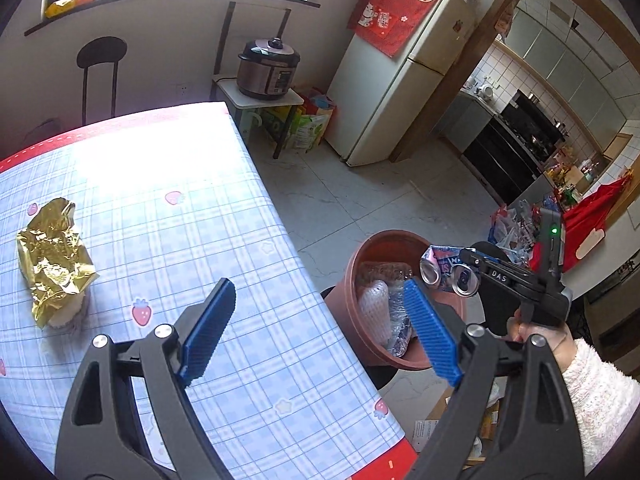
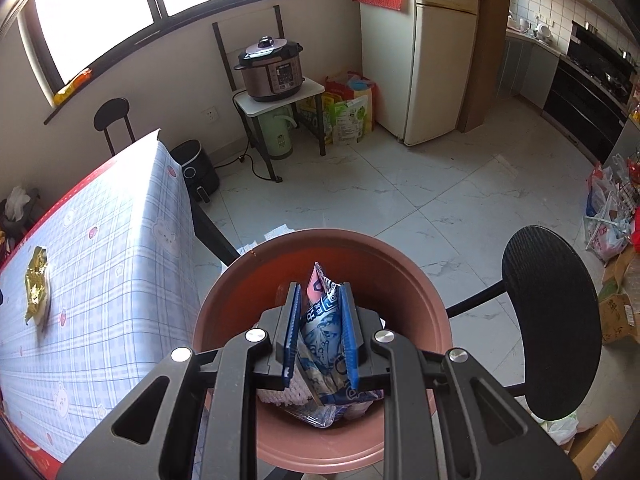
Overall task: Collect trash
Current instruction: 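Open the right tool to drop the snack wrapper into the bin, then move both tools back to the gold foil covering the white sponge, then grasp the crumpled gold foil with the right tool and lift it off the sponge, then grasp the white sponge with the left tool while the right tool holds the gold foil, then carry the sponge over the bin and open the left tool while the right tool carries the foil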
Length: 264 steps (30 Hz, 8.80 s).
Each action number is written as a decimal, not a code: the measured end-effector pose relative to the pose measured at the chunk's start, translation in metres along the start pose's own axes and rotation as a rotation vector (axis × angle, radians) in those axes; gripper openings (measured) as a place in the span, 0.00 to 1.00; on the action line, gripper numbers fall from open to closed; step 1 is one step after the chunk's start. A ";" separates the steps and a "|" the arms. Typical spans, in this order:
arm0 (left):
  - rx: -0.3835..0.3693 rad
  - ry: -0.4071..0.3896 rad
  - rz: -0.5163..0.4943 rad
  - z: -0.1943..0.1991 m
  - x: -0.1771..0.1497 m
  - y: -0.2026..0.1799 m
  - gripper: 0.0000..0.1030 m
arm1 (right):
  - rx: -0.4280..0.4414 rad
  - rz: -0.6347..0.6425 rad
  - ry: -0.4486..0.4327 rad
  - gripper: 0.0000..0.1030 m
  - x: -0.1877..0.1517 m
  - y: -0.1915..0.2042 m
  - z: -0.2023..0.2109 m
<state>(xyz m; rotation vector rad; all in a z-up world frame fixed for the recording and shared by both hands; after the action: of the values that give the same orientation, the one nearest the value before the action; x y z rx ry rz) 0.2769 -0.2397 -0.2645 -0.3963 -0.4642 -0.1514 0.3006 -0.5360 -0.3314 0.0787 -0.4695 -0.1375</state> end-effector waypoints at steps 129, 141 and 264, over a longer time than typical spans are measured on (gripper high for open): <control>0.196 -0.052 0.540 0.076 -0.093 0.373 0.94 | 0.589 0.186 0.199 0.10 -0.035 0.432 -0.014; 0.146 -0.056 0.501 -0.004 -0.025 0.359 0.94 | 0.489 0.104 0.118 0.10 -0.013 0.355 -0.005; -0.202 0.146 -0.292 -0.164 0.027 -0.212 0.53 | 0.070 -0.432 -0.191 0.10 -0.119 -0.127 0.148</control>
<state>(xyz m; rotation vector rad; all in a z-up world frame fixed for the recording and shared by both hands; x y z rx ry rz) 0.3185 -0.5010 -0.3147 -0.5105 -0.3616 -0.5099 0.1133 -0.6502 -0.2664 0.2369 -0.6441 -0.5559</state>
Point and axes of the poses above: each gripper's, at about its wrist camera, not at the fingertips, and z roughly against the way its jaws point, y to its left, x to its top, the point moved 9 cm from there along -z, roughly the way its jaws point, and after that the axes turned 8 degrees about y, right-handed, at the moved point
